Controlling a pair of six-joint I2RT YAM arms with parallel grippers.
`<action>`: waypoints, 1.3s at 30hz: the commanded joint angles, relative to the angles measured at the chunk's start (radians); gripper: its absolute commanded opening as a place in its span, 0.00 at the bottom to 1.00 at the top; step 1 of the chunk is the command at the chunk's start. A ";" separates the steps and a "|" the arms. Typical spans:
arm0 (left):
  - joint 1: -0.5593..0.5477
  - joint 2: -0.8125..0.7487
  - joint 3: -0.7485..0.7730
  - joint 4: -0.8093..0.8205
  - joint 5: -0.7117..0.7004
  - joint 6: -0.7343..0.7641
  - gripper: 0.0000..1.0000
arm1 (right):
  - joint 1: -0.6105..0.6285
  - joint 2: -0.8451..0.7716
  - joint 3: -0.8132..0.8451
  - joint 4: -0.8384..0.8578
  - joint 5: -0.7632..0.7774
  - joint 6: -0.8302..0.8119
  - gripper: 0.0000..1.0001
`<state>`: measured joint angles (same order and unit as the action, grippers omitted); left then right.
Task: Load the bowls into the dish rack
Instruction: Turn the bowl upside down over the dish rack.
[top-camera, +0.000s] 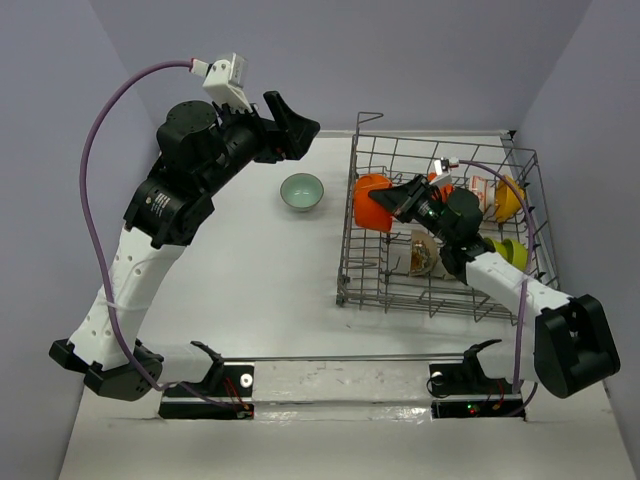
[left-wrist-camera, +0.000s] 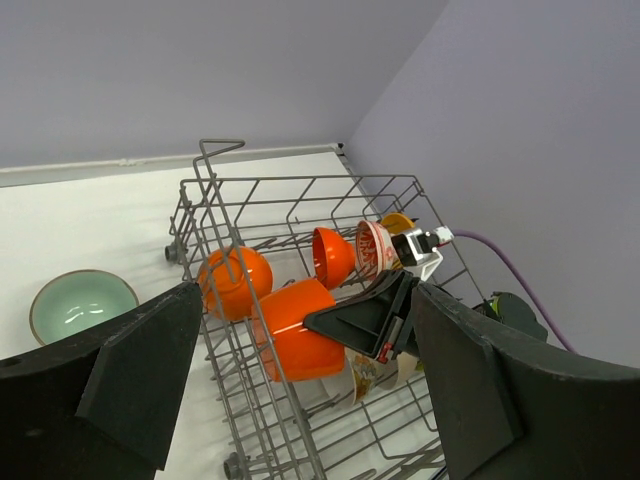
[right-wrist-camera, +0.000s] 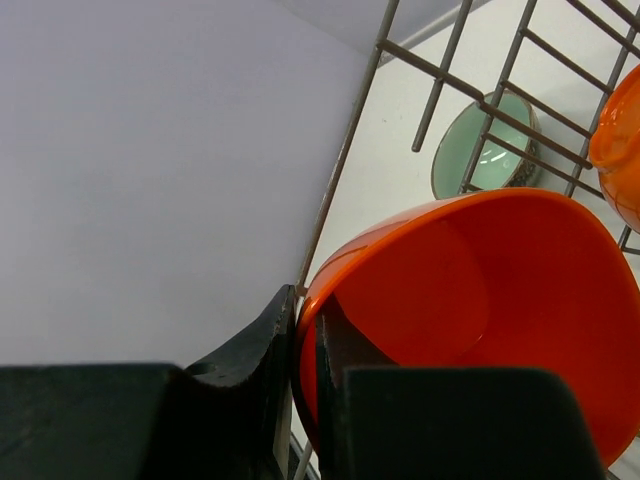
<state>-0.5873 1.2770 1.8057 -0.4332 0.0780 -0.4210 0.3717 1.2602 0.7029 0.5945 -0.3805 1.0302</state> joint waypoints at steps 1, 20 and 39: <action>0.003 -0.038 -0.016 0.070 0.020 0.002 0.94 | -0.004 0.027 0.010 0.221 -0.021 0.088 0.01; 0.003 -0.030 -0.023 0.077 0.020 0.001 0.94 | -0.004 0.176 -0.055 0.404 -0.028 0.244 0.01; 0.003 -0.019 -0.043 0.090 0.034 -0.004 0.94 | -0.031 0.292 -0.080 0.579 -0.109 0.364 0.01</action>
<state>-0.5873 1.2713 1.7596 -0.3988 0.0959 -0.4240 0.3389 1.5593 0.6006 1.0077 -0.4236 1.3552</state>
